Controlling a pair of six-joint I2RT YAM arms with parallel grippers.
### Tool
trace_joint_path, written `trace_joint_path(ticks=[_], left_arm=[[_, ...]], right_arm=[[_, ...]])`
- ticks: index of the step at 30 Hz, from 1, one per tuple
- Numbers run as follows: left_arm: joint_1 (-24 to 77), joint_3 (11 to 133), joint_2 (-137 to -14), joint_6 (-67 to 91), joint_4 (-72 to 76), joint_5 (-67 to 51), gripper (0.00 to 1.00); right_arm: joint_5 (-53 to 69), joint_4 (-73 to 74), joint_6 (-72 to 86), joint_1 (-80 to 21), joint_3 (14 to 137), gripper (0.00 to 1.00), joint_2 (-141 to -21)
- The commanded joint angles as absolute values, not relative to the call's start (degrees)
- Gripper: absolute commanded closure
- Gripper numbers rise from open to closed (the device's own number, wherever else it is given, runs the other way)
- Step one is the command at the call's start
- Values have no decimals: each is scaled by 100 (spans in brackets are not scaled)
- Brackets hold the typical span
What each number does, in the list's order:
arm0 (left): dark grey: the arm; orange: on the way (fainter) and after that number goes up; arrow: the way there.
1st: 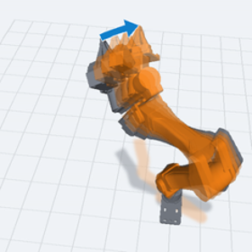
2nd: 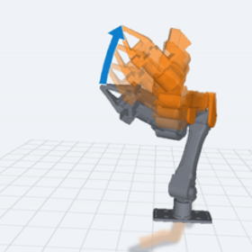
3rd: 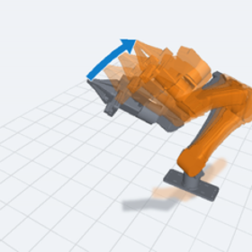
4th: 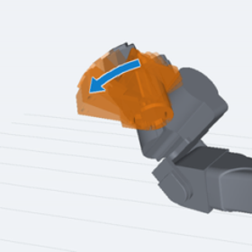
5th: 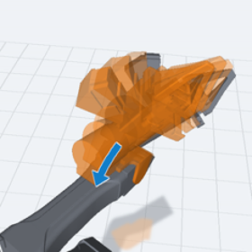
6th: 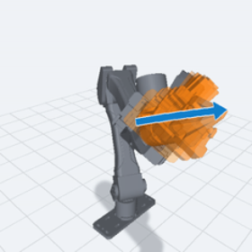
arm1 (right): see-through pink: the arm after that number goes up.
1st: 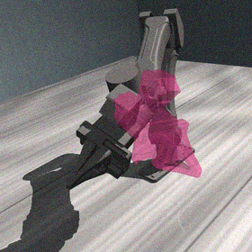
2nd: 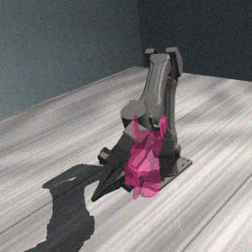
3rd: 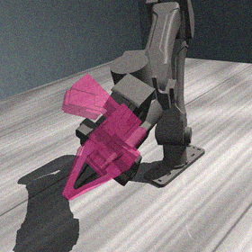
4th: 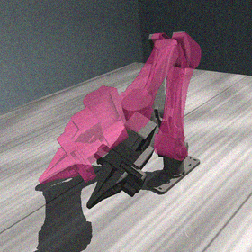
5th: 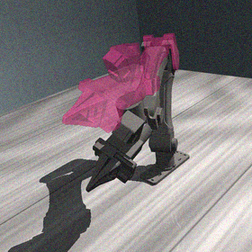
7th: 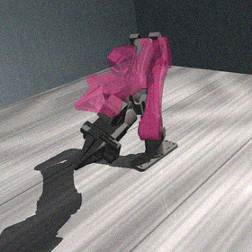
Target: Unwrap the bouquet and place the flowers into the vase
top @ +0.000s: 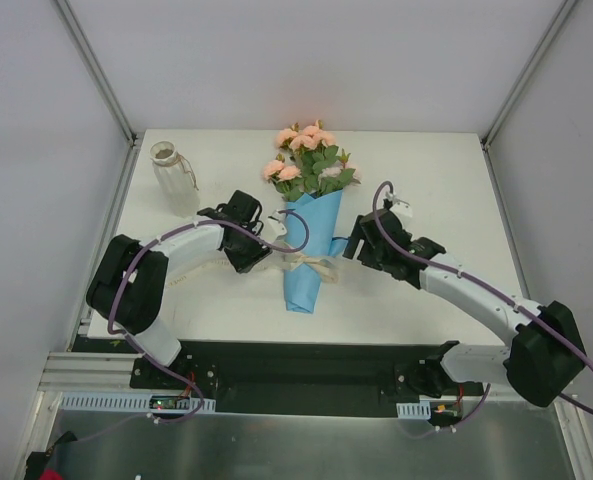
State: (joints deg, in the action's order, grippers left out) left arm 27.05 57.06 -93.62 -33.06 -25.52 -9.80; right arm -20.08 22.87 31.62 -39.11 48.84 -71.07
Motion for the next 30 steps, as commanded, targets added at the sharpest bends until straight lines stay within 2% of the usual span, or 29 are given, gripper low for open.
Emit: trace_joint_path(ticks=[1, 3, 4, 7, 18, 30], left_arm=[[2742, 5564, -9387, -3428, -2435, -800, 65], [2751, 5537, -9343, -3410, -2443, -765, 78], [2742, 5528, -9334, -3384, -2443, -747, 89], [2751, 5493, -9238, -3288, -2443, -712, 100], [2742, 5344, -8772, -3155, -2478, -580, 100], [2751, 5238, -8622, -3068, -2470, -589, 100]], right_arm=[[-2039, 1882, 3576, -3938, 4808, 16, -7242], [-1934, 1758, 3743, -3972, 4755, 18, -7356], [-1907, 1592, 3883, -3990, 4685, 19, -7391], [-1820, 1161, 4069, -4113, 4571, 21, -7523], [-783, -262, 4974, -4289, 4474, 24, -8130], [-316, -808, 5502, -4333, 4509, 30, -8613]])
